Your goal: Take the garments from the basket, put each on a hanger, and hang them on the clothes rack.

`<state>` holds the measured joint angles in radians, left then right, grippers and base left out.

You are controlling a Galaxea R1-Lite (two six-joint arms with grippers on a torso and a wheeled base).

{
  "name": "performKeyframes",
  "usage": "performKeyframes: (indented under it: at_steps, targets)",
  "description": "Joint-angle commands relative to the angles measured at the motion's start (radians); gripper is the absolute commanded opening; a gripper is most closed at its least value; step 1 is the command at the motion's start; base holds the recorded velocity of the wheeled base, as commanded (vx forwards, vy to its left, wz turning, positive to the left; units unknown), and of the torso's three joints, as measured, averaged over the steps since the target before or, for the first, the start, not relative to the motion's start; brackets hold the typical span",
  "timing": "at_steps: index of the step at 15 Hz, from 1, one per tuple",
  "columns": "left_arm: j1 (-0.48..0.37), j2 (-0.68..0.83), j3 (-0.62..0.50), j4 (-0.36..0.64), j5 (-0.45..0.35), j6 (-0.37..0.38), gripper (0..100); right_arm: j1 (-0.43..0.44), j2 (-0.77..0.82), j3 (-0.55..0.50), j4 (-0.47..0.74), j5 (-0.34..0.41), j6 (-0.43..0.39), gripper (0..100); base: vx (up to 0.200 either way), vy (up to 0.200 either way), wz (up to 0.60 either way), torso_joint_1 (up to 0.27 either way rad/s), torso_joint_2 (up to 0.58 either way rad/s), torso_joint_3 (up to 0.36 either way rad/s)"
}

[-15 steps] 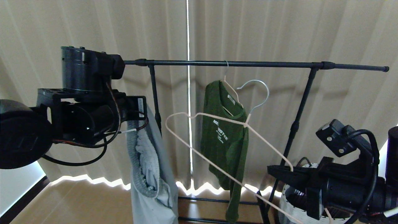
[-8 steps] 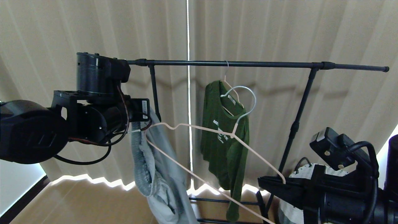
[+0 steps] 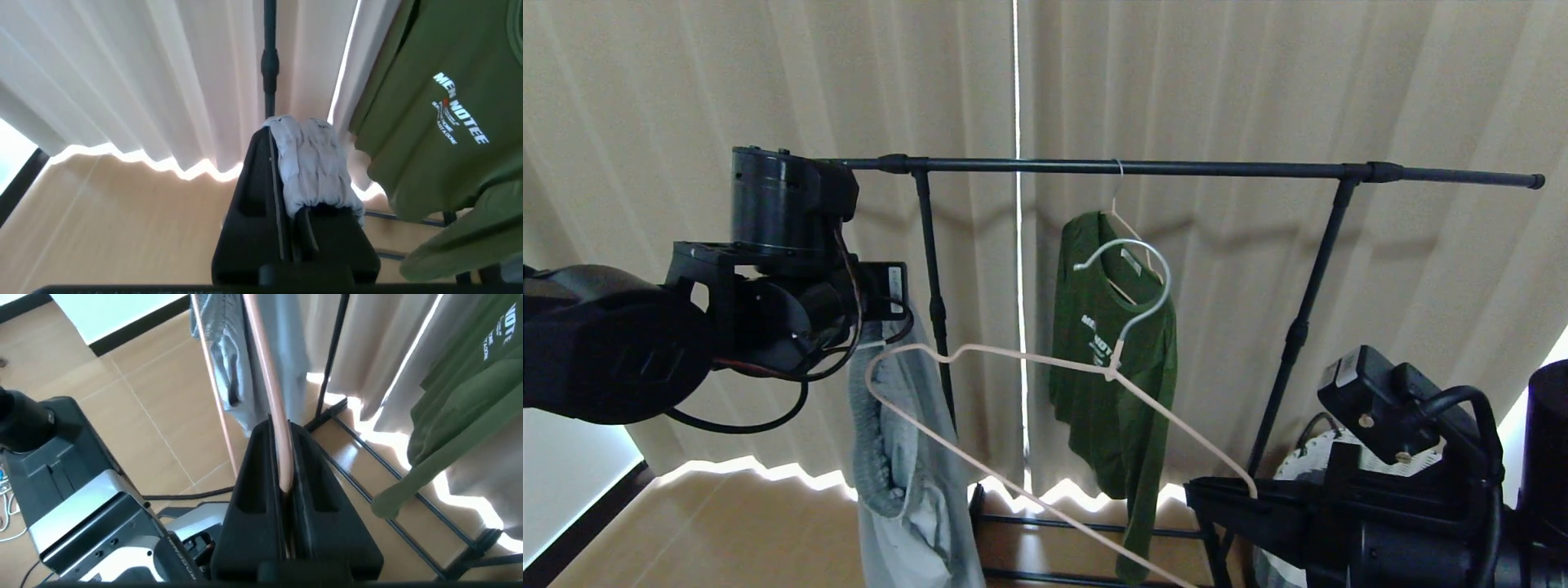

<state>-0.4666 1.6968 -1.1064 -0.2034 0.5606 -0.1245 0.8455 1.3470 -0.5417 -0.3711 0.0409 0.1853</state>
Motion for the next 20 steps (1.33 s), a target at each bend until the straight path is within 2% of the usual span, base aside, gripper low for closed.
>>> performKeyframes:
  at_steps: [1, 4, 7, 10, 12, 15, 20]
  targets:
    - [-0.003, -0.003, 0.000, -0.001, 0.007, 0.000, 0, 0.001, 0.018, -0.003, 0.000, -0.001, -0.001, 0, 0.000, 0.000, 0.00, 0.000, 0.00, 0.000]
    - [-0.023, -0.017, 0.002, -0.001, 0.039, 0.003, 0, -0.005, 0.086, -0.034, -0.006, -0.007, 0.002, 0, 0.000, 0.000, 0.00, 0.000, 0.00, 0.000]
    - [-0.038, -0.032, 0.002, 0.007, 0.044, 0.008, 0, -0.011, 0.182, -0.035, -0.155, -0.029, 0.000, 0, 0.000, 0.000, 0.00, 0.000, 0.00, 0.000]
    - [-0.038, -0.031, 0.003, 0.007, 0.073, 0.006, 0, -0.017, 0.222, -0.040, -0.160, -0.047, 0.008, 0, 0.000, 0.000, 0.00, 0.000, 0.00, 0.000]
    - [-0.044, -0.034, 0.007, 0.007, 0.076, 0.006, 0, -0.017, 0.224, -0.069, -0.157, -0.061, 0.077, 0, 0.000, 0.000, 0.00, 0.000, 0.00, 0.000]
    - [-0.060, -0.045, 0.014, 0.009, 0.077, 0.006, 0, -0.016, 0.239, -0.075, -0.158, -0.144, 0.088, 0, 0.000, 0.000, 0.00, 0.000, 0.00, 0.000]
    - [-0.060, -0.055, 0.025, 0.027, 0.114, 0.035, 0, -0.017, 0.277, -0.116, -0.154, -0.210, 0.105, 0, 0.000, 0.000, 0.00, 0.000, 0.00, 0.000]
